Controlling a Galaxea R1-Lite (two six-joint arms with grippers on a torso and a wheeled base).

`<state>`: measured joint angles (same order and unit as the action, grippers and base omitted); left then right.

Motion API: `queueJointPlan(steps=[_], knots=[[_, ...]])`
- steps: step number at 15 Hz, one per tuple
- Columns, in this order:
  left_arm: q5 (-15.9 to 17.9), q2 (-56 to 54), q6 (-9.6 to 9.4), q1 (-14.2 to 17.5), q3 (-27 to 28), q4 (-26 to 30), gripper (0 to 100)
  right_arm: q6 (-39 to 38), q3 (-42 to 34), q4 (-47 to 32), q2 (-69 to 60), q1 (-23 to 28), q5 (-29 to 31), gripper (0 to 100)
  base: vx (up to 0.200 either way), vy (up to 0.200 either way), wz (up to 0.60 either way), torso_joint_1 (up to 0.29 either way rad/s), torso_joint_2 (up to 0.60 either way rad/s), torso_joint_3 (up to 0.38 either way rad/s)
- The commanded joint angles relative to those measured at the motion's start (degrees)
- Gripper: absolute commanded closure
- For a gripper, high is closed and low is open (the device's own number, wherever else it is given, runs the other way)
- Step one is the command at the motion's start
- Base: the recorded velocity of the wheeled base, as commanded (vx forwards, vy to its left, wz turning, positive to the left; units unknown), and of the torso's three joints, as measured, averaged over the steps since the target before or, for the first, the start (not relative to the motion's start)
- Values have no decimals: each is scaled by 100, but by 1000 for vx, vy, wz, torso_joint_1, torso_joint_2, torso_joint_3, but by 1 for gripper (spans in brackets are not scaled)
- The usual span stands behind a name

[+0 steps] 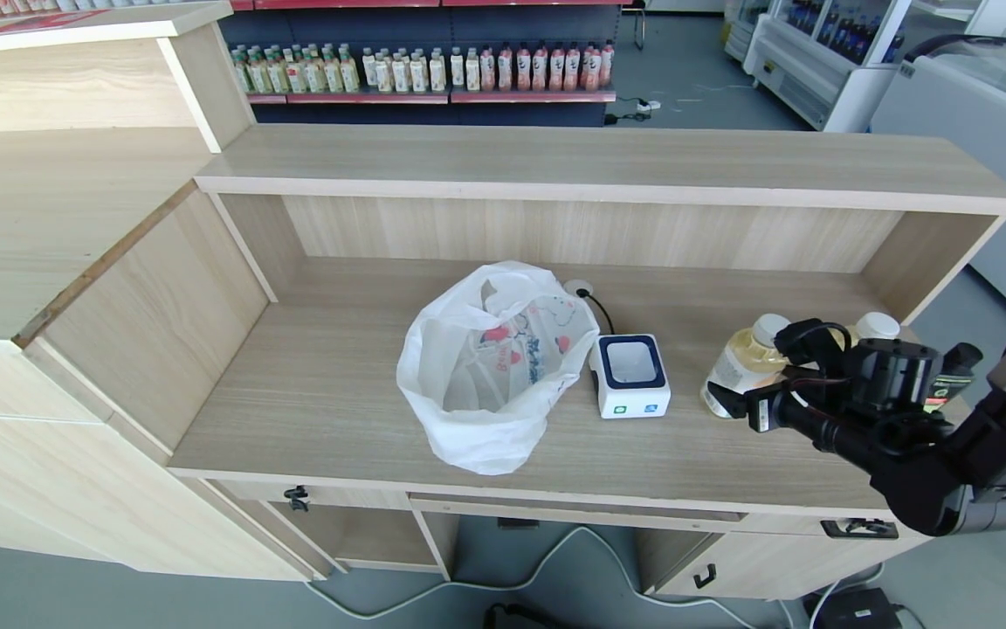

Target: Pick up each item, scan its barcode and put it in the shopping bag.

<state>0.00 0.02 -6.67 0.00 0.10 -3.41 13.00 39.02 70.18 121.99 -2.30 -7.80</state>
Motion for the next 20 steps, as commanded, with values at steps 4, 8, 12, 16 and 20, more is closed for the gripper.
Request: queueJointPlan(steps=[4, 8, 12, 16, 20], knots=[[0, -2, -1, 0, -1, -1, 0, 80, 519, 4, 396, -7, -11, 0, 0, 0, 0, 0, 0, 0], [0, -2, -1, 0, -1, -1, 0, 72, 870, -48, 554, -174, -2, 0, 0, 0, 0, 0, 0, 0], [0, -2, -1, 0, -1, -1, 0, 72, 888, 4, 774, -218, -2, 0, 0, 0, 0, 0, 0, 0], [0, -2, -1, 0, -1, -1, 0, 98, 1178, 83, 1028, -209, 7, 0, 0, 0, 0, 0, 0, 0], [0, -2, -1, 0, -1, -1, 0, 133, 1424, 39, 1099, -156, -46, 0, 0, 0, 0, 0, 0, 0]])
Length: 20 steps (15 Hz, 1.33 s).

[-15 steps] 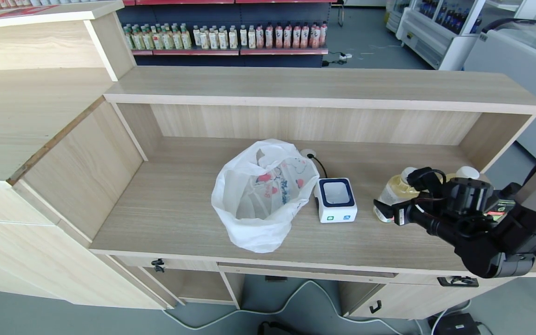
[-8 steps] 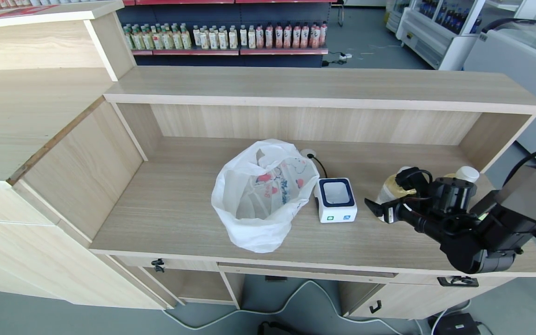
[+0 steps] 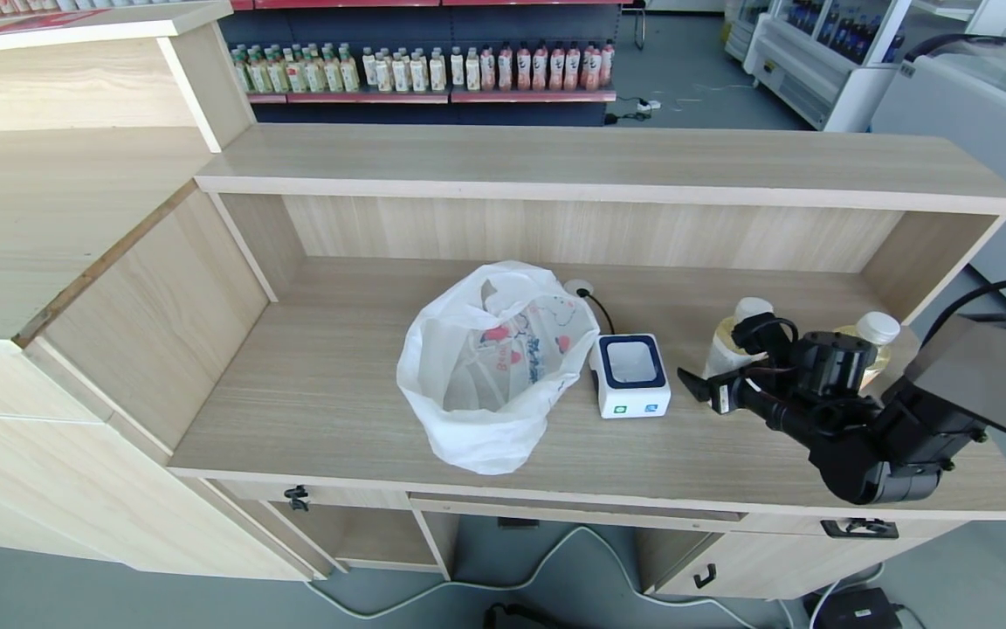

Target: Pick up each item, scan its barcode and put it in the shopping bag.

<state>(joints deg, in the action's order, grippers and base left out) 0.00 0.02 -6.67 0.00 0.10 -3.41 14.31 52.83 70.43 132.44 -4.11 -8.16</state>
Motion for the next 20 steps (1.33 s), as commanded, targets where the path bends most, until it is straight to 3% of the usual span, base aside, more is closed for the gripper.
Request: queueJointPlan(steps=[1, 4, 5, 11, 14, 18, 20], knots=[[0, -2, -1, 0, -1, -1, 0, -16, 16, 50, 124, 86, -11, 0, 0, 0, 0, 0, 0, 0], [0, -2, -1, 0, -1, -1, 0, -122, 34, 182, 168, 182, -186, 0, 0, 0, 0, 0, 0, 0], [0, -2, -1, 0, -1, -1, 0, -157, 52, 226, 151, 191, -353, 100, 0, 0, 0, 0, 0, 0], [0, -2, -1, 0, -1, -1, 0, -166, 69, 226, 1, 209, -432, 100, 0, 0, 0, 0, 0, 0], [0, -2, -1, 0, -1, -1, 0, -174, -353, 428, -113, 209, -424, 100, 0, 0, 0, 0, 0, 0], [0, -2, -1, 0, -1, -10, 0, -895, -906, 771, -790, 358, -432, 100, 0, 0, 0, 0, 0, 0], [0, -2, -1, 0, -1, -1, 0, -1792, -1109, 41, -2011, 305, -520, 100, 0, 0, 0, 0, 0, 0]])
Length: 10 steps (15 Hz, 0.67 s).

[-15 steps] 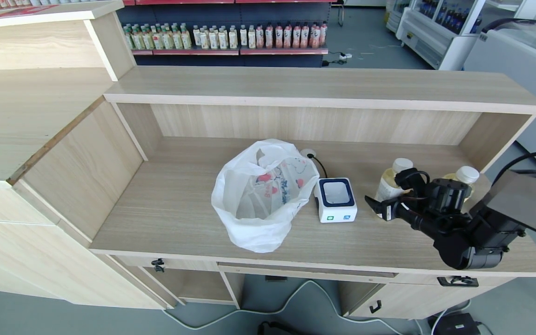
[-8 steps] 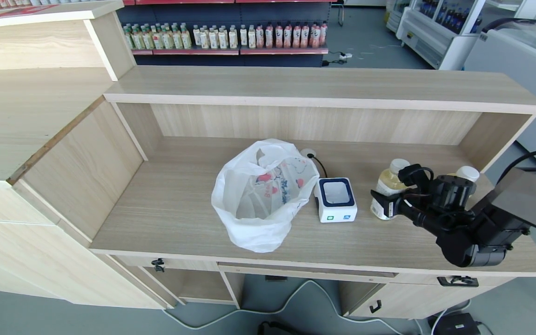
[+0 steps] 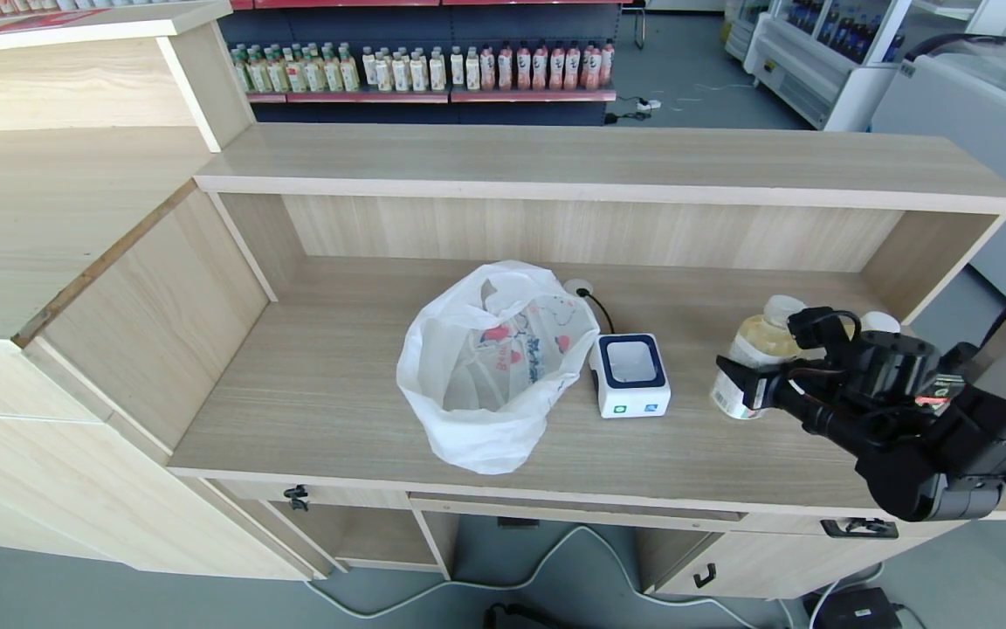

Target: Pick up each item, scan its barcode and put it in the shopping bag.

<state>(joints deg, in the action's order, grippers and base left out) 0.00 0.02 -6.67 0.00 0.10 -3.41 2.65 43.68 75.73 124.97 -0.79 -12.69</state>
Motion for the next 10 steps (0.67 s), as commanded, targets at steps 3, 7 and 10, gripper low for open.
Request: queueJointPlan(steps=[3, 7, 10], knots=[[0, -2, -1, 0, -1, -1, 0, -2638, -518, -1930, -3207, -105, -1183, 100, 0, 0, 0, 0, 0, 0], [0, -2, -1, 0, -1, -1, 0, -4967, -791, -1974, -4815, -193, -3328, 100, 0, 0, 0, 0, 0, 0], [0, -2, -1, 0, -1, -1, 0, -5389, -879, -1974, -5369, -387, -4268, 100, 0, 0, 0, 0, 0, 0]])
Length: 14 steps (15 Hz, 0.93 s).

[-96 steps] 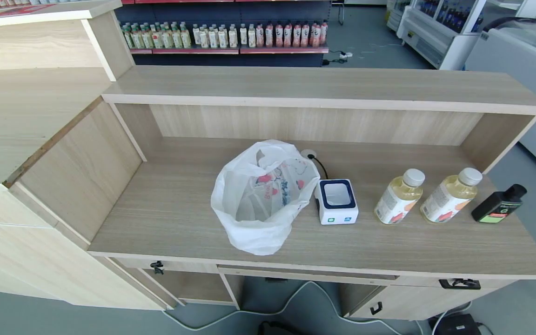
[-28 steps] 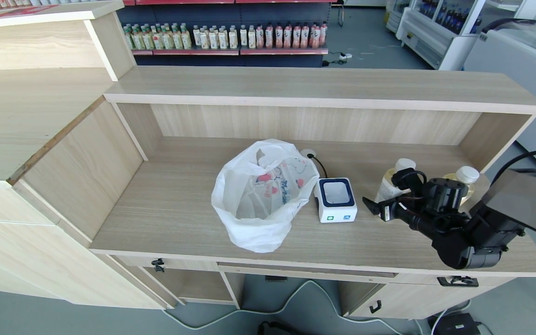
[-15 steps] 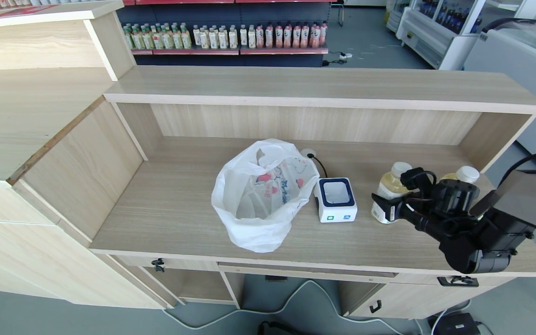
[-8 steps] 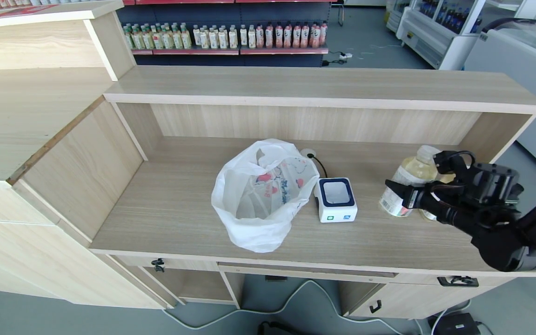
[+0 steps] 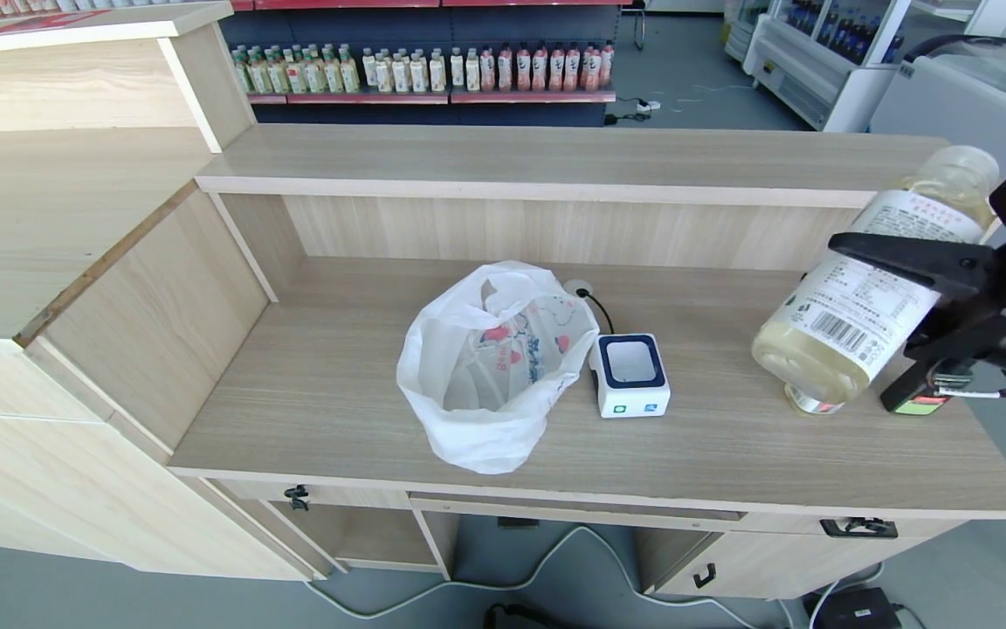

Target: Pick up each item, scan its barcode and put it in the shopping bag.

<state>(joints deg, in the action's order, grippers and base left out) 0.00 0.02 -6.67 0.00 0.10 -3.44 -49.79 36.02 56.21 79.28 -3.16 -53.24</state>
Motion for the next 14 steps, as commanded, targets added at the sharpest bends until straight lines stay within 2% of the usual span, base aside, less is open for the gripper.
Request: queueJointPlan(steps=[1, 5, 8, 11, 14], knots=[[0, -2, -1, 0, -1, 1, 0, -145, -166, -22, -931, -299, -416, 100, 0, 0, 0, 0, 0, 0], [0, -2, -1, 0, -1, 1, 0, -277, -280, -58, -1380, -1214, -714, 100, 0, 0, 0, 0, 0, 0], [0, -2, -1, 0, -1, 1, 0, -356, -315, -93, -1503, -1433, -961, 100, 0, 0, 0, 0, 0, 0], [0, -2, -1, 0, -1, 1, 0, -488, -465, -84, -1679, -1460, -1295, 100, 0, 0, 0, 0, 0, 0], [0, -2, -1, 0, -1, 1, 0, -453, -500, -84, -1679, -1468, -1356, 100, 0, 0, 0, 0, 0, 0]])
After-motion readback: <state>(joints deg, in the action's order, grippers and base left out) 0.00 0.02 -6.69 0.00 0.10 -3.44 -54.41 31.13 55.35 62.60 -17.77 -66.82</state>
